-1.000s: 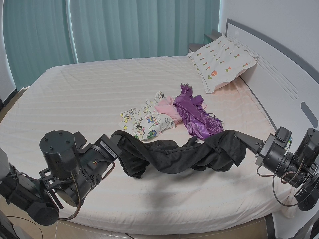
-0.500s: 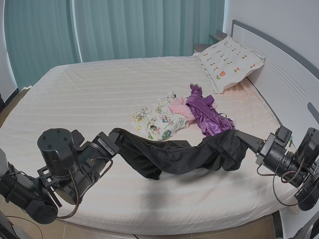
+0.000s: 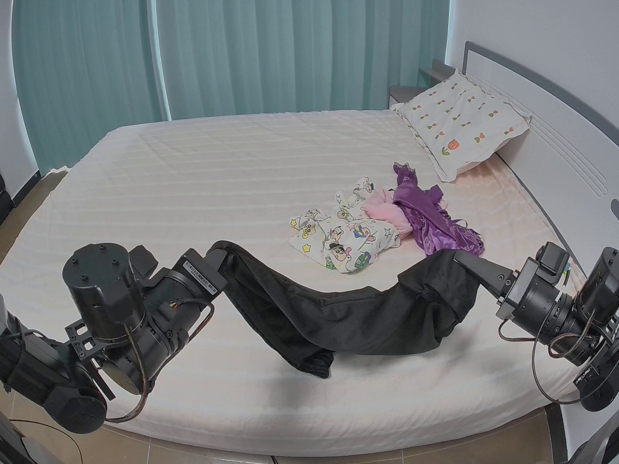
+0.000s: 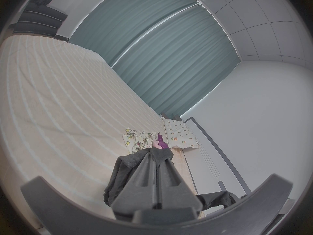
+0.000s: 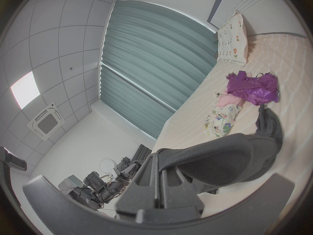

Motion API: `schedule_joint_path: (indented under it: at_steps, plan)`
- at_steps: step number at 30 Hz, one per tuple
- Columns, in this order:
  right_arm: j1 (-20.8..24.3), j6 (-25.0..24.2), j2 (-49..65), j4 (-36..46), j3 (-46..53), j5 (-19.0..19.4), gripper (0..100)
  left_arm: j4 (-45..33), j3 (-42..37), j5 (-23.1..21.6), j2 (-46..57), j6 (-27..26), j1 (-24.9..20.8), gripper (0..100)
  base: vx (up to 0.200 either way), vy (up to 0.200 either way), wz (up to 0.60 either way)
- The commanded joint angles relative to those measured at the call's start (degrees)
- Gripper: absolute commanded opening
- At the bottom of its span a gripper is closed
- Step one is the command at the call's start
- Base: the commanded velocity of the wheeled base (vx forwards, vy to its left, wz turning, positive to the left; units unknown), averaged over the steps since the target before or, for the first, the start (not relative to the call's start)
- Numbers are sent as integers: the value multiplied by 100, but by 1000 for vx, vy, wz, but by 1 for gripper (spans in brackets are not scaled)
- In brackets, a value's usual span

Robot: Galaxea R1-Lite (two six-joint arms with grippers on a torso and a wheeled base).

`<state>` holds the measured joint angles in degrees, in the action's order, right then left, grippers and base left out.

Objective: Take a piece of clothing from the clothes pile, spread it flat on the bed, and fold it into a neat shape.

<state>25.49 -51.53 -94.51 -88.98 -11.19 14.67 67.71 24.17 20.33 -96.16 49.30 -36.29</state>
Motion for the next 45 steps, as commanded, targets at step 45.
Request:
schedule_joint_path:
  at_steps: [45]
  plan:
    - [53,3,56,-67,-15,10,0,-29,-18,23,133,-131,34,0,0,200,0]
